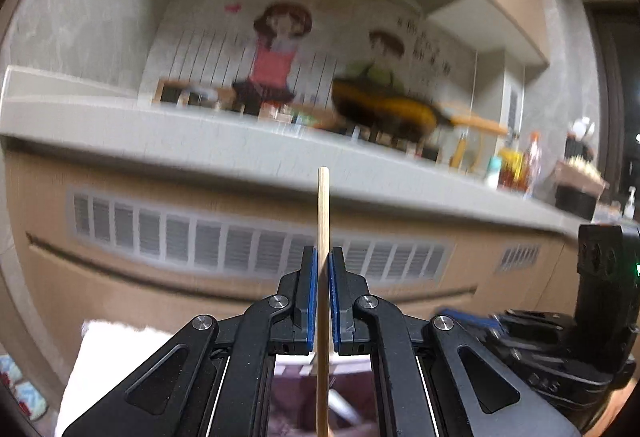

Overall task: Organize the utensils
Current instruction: 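Lift both chopsticks upright and carry them toward the purple caddy, then lower both chopsticks into the caddy and open both grippers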

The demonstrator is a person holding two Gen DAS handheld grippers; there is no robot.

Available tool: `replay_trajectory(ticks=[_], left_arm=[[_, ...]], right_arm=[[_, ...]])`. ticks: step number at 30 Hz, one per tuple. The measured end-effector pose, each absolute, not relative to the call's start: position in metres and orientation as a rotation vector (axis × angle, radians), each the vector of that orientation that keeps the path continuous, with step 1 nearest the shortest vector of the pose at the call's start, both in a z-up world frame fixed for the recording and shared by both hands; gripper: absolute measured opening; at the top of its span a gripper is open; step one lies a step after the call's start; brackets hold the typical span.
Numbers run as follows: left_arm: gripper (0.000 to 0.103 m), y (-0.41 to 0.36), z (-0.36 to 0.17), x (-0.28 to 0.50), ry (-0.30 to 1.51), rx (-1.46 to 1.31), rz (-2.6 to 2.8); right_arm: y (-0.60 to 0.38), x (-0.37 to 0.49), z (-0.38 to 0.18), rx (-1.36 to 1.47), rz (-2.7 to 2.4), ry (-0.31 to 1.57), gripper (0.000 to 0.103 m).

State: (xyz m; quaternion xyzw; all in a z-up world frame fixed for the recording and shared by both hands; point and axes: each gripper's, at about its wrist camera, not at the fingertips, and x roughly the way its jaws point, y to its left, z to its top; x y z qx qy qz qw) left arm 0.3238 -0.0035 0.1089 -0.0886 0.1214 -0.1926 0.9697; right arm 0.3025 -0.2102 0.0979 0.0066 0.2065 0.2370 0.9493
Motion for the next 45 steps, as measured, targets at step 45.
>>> replay_trajectory(ticks=[45], left_arm=[[0.006, 0.060, 0.040, 0.212, 0.565, -0.256, -0.284]], right_arm=[[-0.134, 0.219, 0.014, -0.217, 0.542, 0.768, 0.004]])
